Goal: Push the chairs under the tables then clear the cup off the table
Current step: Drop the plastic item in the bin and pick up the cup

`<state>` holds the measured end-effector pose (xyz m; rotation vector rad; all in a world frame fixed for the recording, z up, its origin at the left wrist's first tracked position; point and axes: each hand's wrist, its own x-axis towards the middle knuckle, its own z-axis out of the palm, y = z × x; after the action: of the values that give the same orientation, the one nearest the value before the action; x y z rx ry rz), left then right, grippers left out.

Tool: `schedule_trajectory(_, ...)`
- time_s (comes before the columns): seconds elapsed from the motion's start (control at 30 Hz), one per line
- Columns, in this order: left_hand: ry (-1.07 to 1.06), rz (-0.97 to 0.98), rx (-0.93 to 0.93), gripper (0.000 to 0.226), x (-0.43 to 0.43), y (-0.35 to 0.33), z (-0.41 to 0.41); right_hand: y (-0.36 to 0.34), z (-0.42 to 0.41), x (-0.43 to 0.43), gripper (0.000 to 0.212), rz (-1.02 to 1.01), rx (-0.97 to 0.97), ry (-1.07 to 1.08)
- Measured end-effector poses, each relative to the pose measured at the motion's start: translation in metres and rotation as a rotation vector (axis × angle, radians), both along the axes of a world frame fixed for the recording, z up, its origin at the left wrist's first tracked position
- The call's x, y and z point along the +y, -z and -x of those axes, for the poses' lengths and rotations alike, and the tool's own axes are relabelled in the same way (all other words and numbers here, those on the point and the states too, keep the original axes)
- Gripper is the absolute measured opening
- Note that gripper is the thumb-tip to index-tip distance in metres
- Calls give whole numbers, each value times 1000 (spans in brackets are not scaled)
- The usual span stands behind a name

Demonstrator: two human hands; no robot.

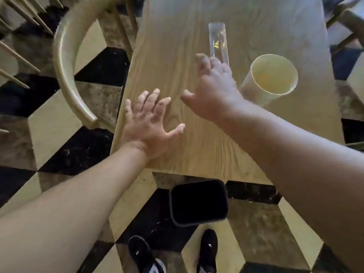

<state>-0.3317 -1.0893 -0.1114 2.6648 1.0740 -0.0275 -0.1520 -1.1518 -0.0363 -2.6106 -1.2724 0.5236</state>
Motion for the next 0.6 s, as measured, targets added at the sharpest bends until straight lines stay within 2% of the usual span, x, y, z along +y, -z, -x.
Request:
schedule_trajectory(0.13,-2,-5,-30,84,3,3,1,16,-33,37,96,92,-80,78)
schedule_trajectory(0.23,-4,-2,-55,83,3,4,1,23,-44,44,83,98,-52,140)
schedule_trajectory(0.3,-12,-5,-60,83,3,5,1,27,-43,45,70,74,-106,100)
schedule_trajectory(0.37,-15,-9,-60,83,4,5,0,28,-38,43,66,-5,-125,46)
schedule_trajectory(0.47,-16,-4,-64,82,4,5,0,27,-24,35,64,-125,-60,24)
schedule_trajectory(0.6,-24,8,-60,82,3,2,0,25,5,10,58,-295,145,105)
